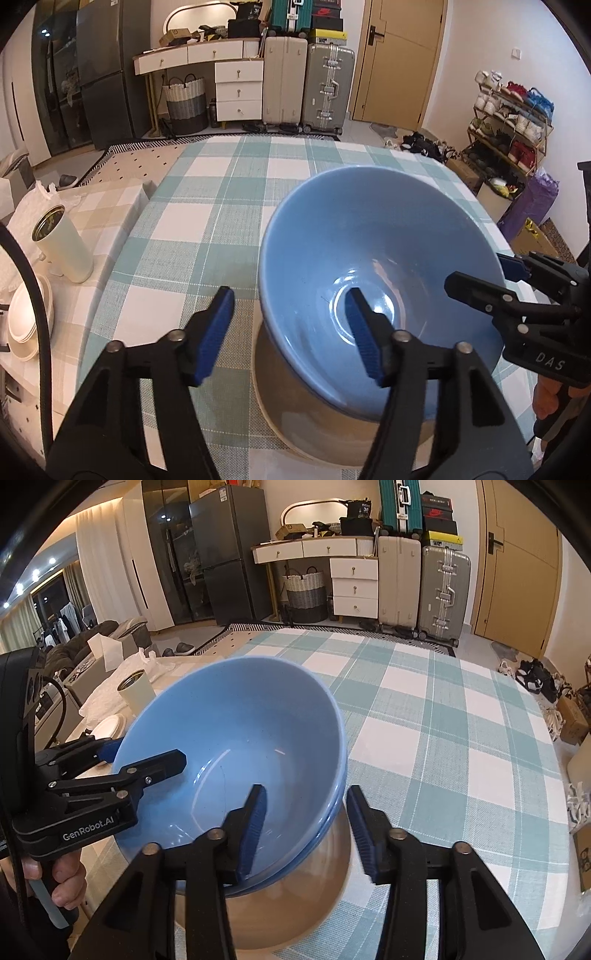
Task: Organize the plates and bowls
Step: 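Lower the nested bowls onto the plate stack and open both grippers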
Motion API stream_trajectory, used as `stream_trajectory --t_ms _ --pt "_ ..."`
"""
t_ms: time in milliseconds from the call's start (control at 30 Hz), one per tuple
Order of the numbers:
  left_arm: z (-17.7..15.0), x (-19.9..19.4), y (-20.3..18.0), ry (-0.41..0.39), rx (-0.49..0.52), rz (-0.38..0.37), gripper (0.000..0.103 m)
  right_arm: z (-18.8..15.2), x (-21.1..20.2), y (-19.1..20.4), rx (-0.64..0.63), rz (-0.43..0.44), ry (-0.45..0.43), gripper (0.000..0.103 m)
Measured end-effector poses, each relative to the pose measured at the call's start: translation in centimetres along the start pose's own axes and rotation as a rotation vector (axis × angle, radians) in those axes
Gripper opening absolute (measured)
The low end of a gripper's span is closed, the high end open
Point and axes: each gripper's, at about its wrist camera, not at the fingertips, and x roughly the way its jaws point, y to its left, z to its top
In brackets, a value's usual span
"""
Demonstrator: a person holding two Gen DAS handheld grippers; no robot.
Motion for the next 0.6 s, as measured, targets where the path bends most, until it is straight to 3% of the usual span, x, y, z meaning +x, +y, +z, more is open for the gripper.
stream_trajectory --t_ms 67,167,267,333,600 --pt "0.0 -0.4 0.4 -0.020 -0.013 -0.008 0.078 0.0 -0.5 -0.2 -0.006 -0.001 -0.023 0.058" --pt "0.0 -1.1 0.8 -0.056 -0.018 -0.014 0.082 -0.4 -1.5 -0.5 -0.012 0.015 -0.073 0.090" --pt "-0.1 -2.2 0.8 -0.114 0.009 -0.028 0.101 -1.0 -2.3 -0.4 -0.032 0.031 -0.118 0.096" --pt "-0.2 -3.3 0.7 -0.155 0.034 -0.029 0.101 -1.5 -2.8 -0.3 -0.050 0.025 -0.148 0.102" --pt "-1.5 -5.6 0.6 -0.225 0.083 -0.058 0.101 -3.4 -4.4 0.1 -0.089 0.043 -0.238 0.102"
